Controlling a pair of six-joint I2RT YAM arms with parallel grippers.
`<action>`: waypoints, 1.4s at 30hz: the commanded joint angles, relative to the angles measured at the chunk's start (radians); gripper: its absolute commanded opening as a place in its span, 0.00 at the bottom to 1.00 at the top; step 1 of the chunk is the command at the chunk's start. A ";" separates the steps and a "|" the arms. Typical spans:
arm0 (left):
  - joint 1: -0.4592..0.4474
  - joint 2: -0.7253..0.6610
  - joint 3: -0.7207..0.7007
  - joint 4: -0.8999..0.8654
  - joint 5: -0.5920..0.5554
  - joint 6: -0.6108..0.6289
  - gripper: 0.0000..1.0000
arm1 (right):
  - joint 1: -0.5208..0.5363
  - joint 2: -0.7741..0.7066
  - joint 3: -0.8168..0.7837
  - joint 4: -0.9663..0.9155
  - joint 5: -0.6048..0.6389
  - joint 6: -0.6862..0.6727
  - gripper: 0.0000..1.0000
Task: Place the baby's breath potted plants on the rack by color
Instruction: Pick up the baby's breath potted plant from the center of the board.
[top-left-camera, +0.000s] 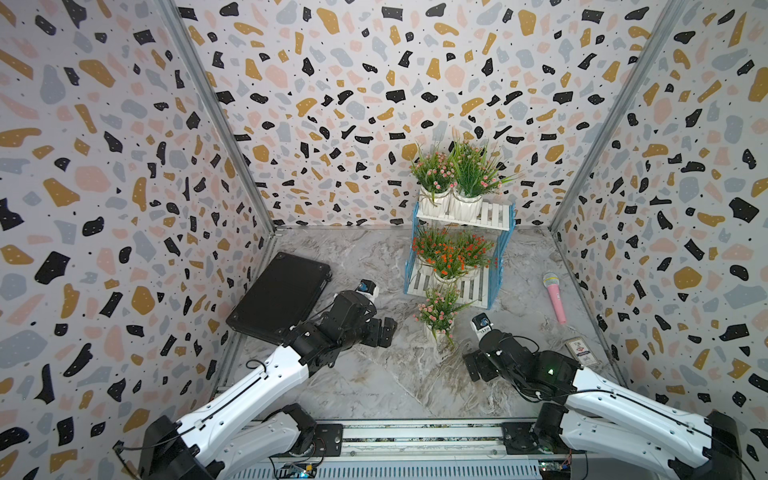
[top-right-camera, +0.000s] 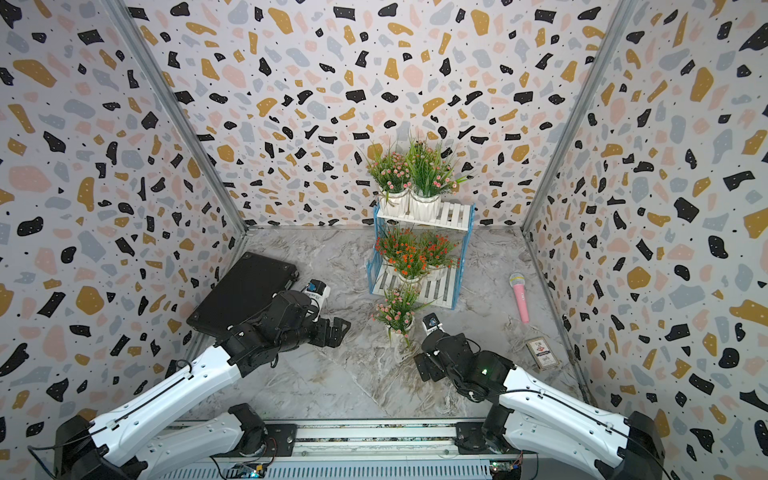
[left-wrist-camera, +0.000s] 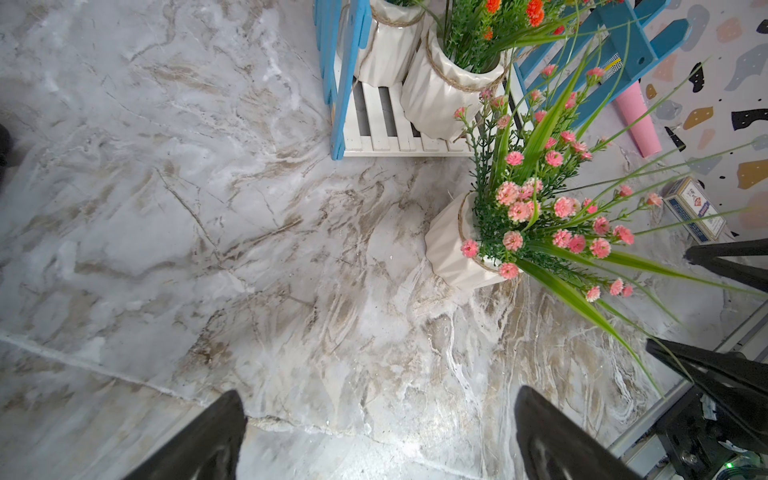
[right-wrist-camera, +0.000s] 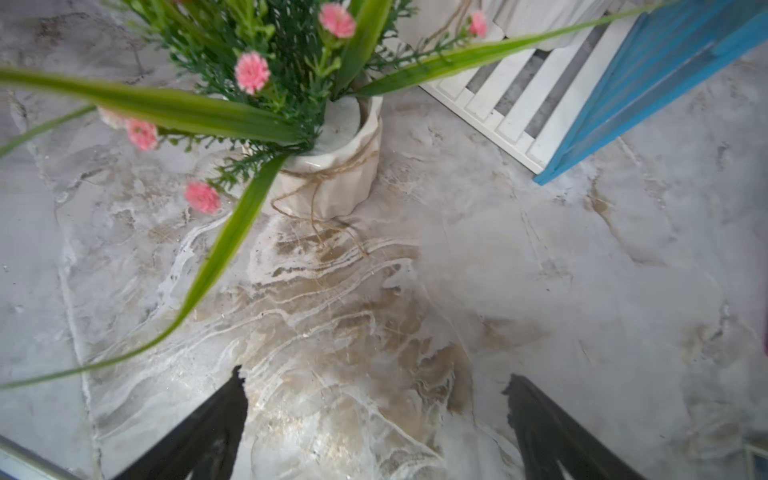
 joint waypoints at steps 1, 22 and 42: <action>-0.006 -0.005 0.001 0.039 0.005 0.002 0.99 | 0.003 0.038 -0.047 0.241 -0.048 -0.053 0.99; -0.006 -0.003 -0.010 0.052 0.009 0.010 0.99 | 0.003 0.533 -0.269 1.479 0.078 -0.275 0.99; -0.006 -0.013 -0.008 0.046 0.002 0.015 0.99 | -0.082 0.816 -0.214 1.802 0.049 -0.329 0.99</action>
